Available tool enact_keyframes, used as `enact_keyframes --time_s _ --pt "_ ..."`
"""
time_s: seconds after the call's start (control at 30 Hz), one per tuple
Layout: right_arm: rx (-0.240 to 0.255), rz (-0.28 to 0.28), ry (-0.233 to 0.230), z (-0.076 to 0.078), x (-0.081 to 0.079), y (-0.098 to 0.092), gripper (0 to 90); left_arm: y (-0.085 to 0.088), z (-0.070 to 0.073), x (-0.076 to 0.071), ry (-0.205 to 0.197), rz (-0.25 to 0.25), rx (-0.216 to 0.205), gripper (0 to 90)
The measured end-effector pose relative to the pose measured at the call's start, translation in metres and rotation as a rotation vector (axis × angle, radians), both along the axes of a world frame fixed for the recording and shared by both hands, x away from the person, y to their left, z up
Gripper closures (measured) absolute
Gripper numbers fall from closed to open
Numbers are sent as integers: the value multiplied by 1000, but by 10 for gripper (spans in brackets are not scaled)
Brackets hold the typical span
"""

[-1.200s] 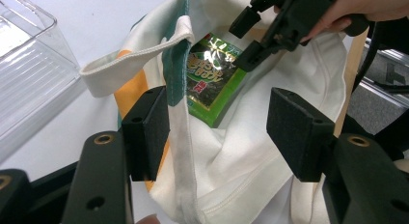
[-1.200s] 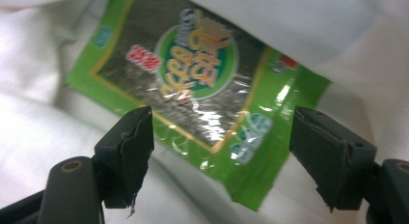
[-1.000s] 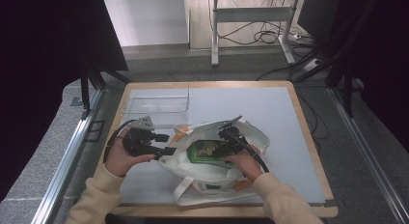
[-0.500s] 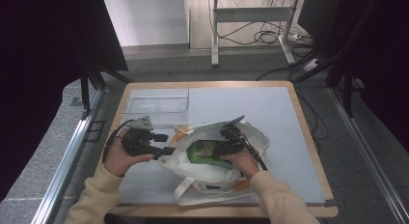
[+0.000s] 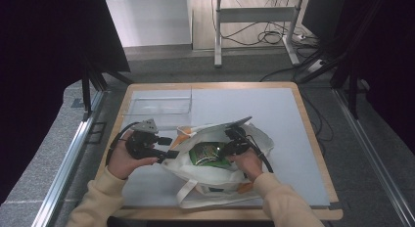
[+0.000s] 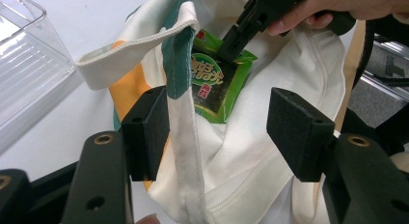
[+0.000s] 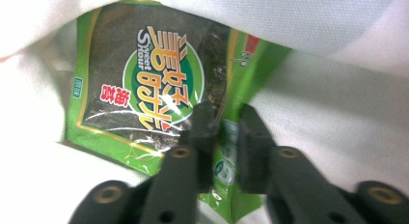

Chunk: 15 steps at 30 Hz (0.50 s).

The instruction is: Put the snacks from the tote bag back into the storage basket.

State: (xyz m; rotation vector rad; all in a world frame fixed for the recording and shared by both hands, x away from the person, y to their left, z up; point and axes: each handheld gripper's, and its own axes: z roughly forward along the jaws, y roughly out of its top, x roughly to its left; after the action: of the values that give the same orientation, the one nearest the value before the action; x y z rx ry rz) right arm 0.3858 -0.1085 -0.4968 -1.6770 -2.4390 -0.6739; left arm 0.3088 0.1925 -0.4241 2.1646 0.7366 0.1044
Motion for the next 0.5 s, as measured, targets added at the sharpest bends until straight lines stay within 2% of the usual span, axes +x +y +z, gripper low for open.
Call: enact_keyframes --time_s 0.3,0.5 --pt "44 8 64 9 -5 -9 882 0 -1 0 3 3 -3 401" --pt "58 1 58 20 -11 -16 885 0 -1 0 6 5 -2 401"
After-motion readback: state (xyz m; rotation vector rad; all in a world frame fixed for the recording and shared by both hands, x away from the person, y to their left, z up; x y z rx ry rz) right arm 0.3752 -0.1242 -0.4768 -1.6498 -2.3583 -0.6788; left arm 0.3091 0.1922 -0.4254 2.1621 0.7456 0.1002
